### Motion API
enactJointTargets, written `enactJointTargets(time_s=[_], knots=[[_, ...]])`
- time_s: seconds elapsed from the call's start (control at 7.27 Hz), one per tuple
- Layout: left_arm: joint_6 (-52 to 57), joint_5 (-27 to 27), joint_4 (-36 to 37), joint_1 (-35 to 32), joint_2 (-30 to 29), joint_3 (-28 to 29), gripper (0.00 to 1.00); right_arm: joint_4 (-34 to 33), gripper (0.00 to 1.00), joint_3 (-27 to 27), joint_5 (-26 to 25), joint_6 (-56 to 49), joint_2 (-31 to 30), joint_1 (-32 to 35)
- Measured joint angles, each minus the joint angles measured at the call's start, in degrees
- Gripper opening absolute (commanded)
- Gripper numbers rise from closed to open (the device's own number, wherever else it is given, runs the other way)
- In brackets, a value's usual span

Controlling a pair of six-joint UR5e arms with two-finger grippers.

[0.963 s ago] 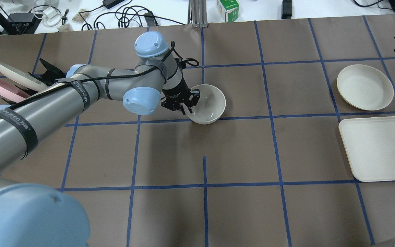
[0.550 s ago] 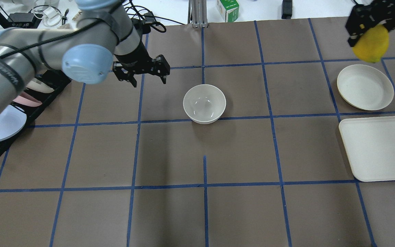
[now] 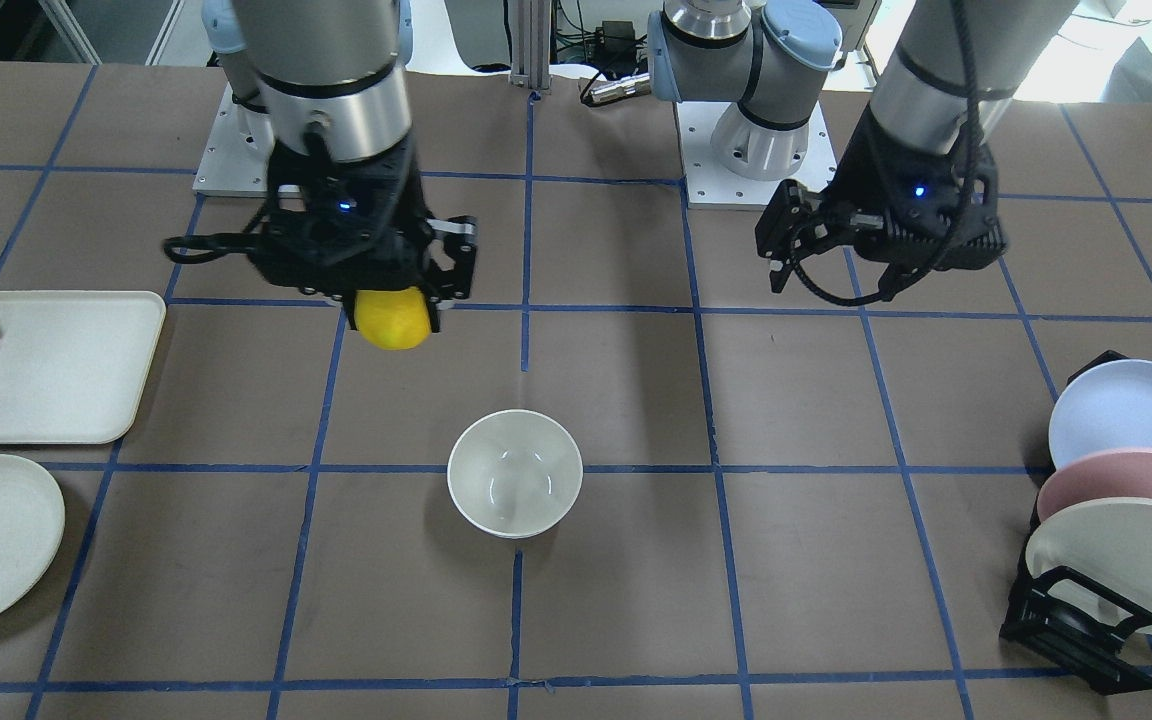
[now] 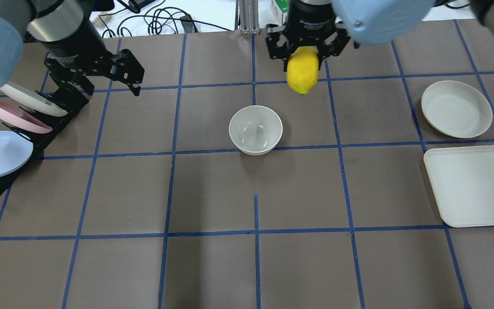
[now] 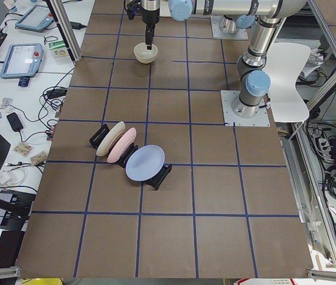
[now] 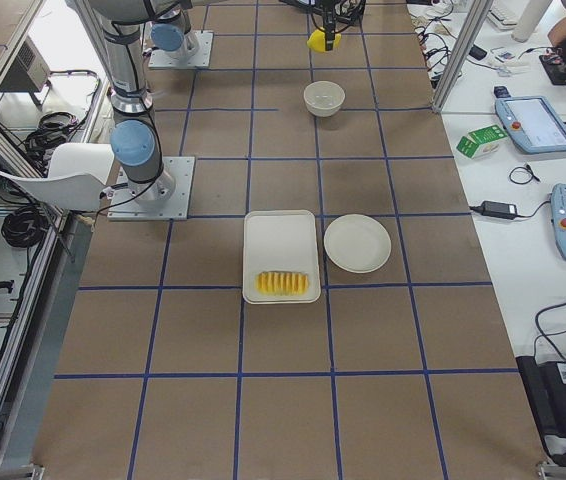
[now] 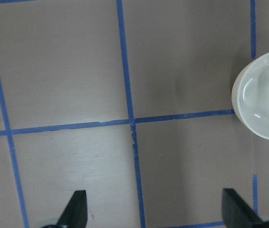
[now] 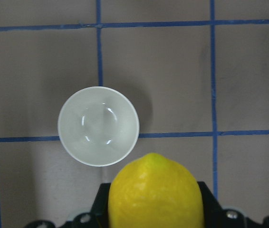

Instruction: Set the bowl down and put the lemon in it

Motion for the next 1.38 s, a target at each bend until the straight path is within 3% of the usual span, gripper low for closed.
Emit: enactJointTargets(time_s=[0.28,0.83,1.1,1.38], knots=[[-0.63,-0.12,-2.59,0.47,0.92,-0.03,1.0,-0.86,0.21,-2.8,0.0,2.23,4.48,4.1],[-0.88,-0.98,-2.96,0.35,0.41,0.24,1.0,-8.27,0.22,-2.34,-0.37,1.64,13.74,4.61],[-0.76,-1.05,-2.96,0.39,0.6,0.09,1.0,-14.8,0.22,0.37,-0.51,1.49,18.81,4.65],[-0.71,-1.08,-2.95,0.42,0.71,0.1,1.0,-21.57,0.24,5.19,-0.65,0.9,20.13,4.72]])
